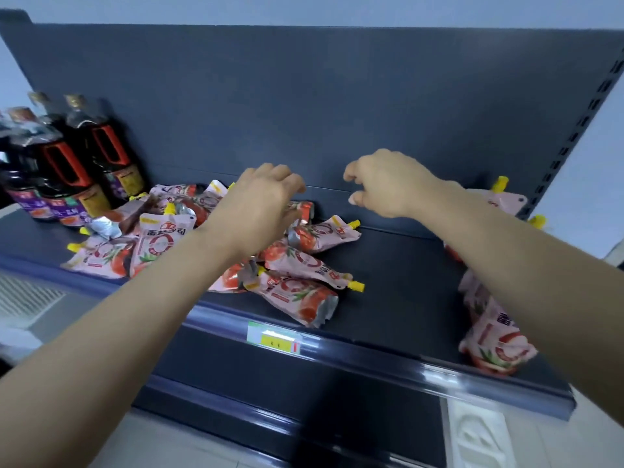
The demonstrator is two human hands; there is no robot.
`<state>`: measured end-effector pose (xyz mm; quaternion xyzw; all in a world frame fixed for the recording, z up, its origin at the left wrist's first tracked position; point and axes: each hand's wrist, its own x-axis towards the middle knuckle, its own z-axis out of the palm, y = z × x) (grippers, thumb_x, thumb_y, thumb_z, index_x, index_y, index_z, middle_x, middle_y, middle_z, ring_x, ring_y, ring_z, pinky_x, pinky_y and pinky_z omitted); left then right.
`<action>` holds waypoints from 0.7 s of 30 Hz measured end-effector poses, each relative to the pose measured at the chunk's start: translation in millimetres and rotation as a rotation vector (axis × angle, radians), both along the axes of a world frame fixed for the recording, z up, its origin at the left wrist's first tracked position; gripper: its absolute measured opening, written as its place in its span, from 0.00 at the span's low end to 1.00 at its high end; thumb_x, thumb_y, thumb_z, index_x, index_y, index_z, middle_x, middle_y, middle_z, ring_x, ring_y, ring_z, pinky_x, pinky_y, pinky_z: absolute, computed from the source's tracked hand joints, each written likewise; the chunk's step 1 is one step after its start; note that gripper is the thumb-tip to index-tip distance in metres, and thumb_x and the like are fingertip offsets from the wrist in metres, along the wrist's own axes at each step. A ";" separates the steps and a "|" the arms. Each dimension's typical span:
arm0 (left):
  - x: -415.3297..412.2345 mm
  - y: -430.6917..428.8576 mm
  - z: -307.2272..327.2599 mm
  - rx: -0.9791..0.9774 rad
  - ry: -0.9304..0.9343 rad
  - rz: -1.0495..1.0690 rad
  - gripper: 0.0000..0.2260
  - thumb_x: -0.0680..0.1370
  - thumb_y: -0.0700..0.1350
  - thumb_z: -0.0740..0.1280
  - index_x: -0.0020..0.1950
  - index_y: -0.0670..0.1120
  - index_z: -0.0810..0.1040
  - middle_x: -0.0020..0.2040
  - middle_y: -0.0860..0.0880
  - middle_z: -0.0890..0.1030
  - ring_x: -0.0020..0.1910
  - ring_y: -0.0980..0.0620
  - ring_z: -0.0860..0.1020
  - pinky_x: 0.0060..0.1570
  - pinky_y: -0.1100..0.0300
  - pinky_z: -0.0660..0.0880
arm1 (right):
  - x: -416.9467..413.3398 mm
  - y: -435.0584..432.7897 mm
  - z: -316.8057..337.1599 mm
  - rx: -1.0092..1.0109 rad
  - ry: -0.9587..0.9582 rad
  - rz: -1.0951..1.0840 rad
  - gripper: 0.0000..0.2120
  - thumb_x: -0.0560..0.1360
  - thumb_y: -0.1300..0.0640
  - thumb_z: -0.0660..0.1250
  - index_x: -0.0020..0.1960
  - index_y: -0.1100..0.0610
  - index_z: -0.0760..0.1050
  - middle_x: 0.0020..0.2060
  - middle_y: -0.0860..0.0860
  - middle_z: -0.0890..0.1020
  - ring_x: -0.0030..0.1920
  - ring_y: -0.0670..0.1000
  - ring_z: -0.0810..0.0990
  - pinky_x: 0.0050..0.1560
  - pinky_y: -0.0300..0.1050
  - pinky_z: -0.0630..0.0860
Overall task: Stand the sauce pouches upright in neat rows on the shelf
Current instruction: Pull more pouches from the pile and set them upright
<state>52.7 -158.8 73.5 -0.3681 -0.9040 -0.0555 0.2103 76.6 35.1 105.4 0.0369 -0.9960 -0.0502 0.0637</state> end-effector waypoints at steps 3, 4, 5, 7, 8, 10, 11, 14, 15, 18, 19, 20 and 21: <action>-30.5 -9.4 -10.4 -0.034 -0.011 -0.040 0.15 0.76 0.45 0.65 0.61 0.43 0.74 0.57 0.43 0.77 0.57 0.42 0.72 0.56 0.50 0.66 | -27.3 -11.9 -14.4 -0.022 -0.022 -0.051 0.16 0.75 0.53 0.65 0.60 0.58 0.75 0.56 0.57 0.80 0.54 0.62 0.78 0.52 0.54 0.78; -38.0 -11.3 -13.5 -0.045 -0.015 -0.051 0.14 0.76 0.44 0.65 0.61 0.43 0.74 0.56 0.43 0.77 0.56 0.42 0.72 0.55 0.50 0.66 | -33.5 -14.2 -18.5 -0.030 -0.028 -0.071 0.16 0.75 0.52 0.65 0.60 0.58 0.75 0.55 0.58 0.80 0.54 0.63 0.78 0.51 0.53 0.77; -49.4 -14.1 -17.0 -0.059 -0.022 -0.062 0.14 0.76 0.44 0.64 0.60 0.43 0.74 0.56 0.43 0.77 0.56 0.42 0.72 0.55 0.50 0.66 | -42.1 -16.4 -23.7 -0.044 -0.031 -0.096 0.16 0.75 0.51 0.66 0.60 0.58 0.75 0.55 0.58 0.81 0.53 0.63 0.79 0.50 0.52 0.76; -63.2 -16.4 -23.8 -0.076 -0.029 -0.080 0.13 0.76 0.44 0.64 0.60 0.43 0.74 0.56 0.43 0.77 0.56 0.42 0.72 0.55 0.51 0.66 | -51.7 -17.1 -34.0 -0.074 -0.046 -0.137 0.18 0.75 0.49 0.66 0.60 0.58 0.75 0.55 0.58 0.81 0.53 0.63 0.79 0.49 0.51 0.75; -69.3 -16.6 -26.4 -0.084 -0.041 -0.081 0.13 0.76 0.44 0.64 0.60 0.43 0.74 0.56 0.43 0.76 0.56 0.42 0.72 0.55 0.51 0.66 | -56.9 -17.1 -40.0 -0.096 -0.067 -0.161 0.18 0.75 0.48 0.66 0.60 0.58 0.75 0.54 0.58 0.81 0.53 0.62 0.79 0.49 0.50 0.76; -85.7 -17.0 -33.5 -0.091 -0.067 -0.098 0.13 0.76 0.44 0.63 0.60 0.42 0.74 0.56 0.43 0.76 0.57 0.41 0.72 0.56 0.51 0.66 | -69.3 -15.0 -52.3 -0.137 -0.107 -0.217 0.18 0.75 0.47 0.65 0.59 0.58 0.75 0.54 0.57 0.81 0.52 0.61 0.79 0.51 0.51 0.77; -91.4 -16.6 -36.5 -0.098 -0.074 -0.097 0.13 0.77 0.44 0.63 0.59 0.42 0.74 0.55 0.42 0.76 0.57 0.41 0.72 0.56 0.51 0.66 | -74.5 -12.7 -57.5 -0.158 -0.125 -0.246 0.19 0.75 0.47 0.65 0.60 0.58 0.75 0.54 0.57 0.81 0.53 0.61 0.79 0.52 0.51 0.78; -102.2 -14.6 -47.0 -0.125 -0.131 -0.094 0.12 0.77 0.45 0.62 0.58 0.41 0.74 0.54 0.42 0.76 0.55 0.41 0.72 0.55 0.51 0.66 | -89.5 -3.8 -80.6 -0.203 -0.182 -0.305 0.19 0.75 0.47 0.65 0.61 0.58 0.75 0.57 0.57 0.80 0.56 0.60 0.78 0.53 0.52 0.77; -110.1 -2.1 -55.4 -0.132 -0.163 -0.072 0.13 0.77 0.46 0.62 0.58 0.41 0.74 0.54 0.41 0.76 0.55 0.41 0.72 0.55 0.50 0.66 | -103.4 10.2 -92.1 -0.233 -0.226 -0.317 0.20 0.75 0.47 0.65 0.61 0.59 0.75 0.57 0.57 0.79 0.56 0.60 0.78 0.53 0.51 0.77; -118.4 8.6 -60.5 -0.164 -0.210 -0.056 0.14 0.77 0.47 0.62 0.59 0.41 0.73 0.55 0.41 0.75 0.56 0.40 0.72 0.57 0.49 0.66 | -118.8 22.5 -113.5 -0.342 -0.318 -0.391 0.21 0.74 0.46 0.66 0.57 0.61 0.74 0.54 0.56 0.79 0.49 0.56 0.76 0.44 0.46 0.73; -119.5 10.4 -61.3 -0.167 -0.207 -0.066 0.14 0.77 0.47 0.63 0.59 0.41 0.73 0.55 0.41 0.75 0.56 0.41 0.72 0.57 0.49 0.66 | -121.5 24.4 -117.8 -0.370 -0.335 -0.423 0.20 0.74 0.46 0.66 0.55 0.61 0.74 0.51 0.56 0.78 0.47 0.55 0.75 0.41 0.45 0.70; -119.2 10.9 -62.3 -0.177 -0.212 -0.068 0.14 0.76 0.46 0.63 0.60 0.41 0.73 0.56 0.42 0.75 0.57 0.41 0.72 0.57 0.50 0.66 | -122.9 24.3 -119.1 -0.389 -0.359 -0.469 0.19 0.74 0.45 0.66 0.53 0.61 0.74 0.48 0.56 0.77 0.45 0.55 0.74 0.39 0.45 0.69; -132.5 10.2 -62.9 -0.199 -0.212 -0.125 0.14 0.76 0.46 0.63 0.60 0.41 0.73 0.56 0.42 0.75 0.57 0.42 0.72 0.57 0.51 0.66 | -128.5 23.0 -124.9 -0.421 -0.366 -0.549 0.20 0.74 0.45 0.66 0.54 0.61 0.74 0.48 0.56 0.77 0.45 0.54 0.74 0.38 0.44 0.68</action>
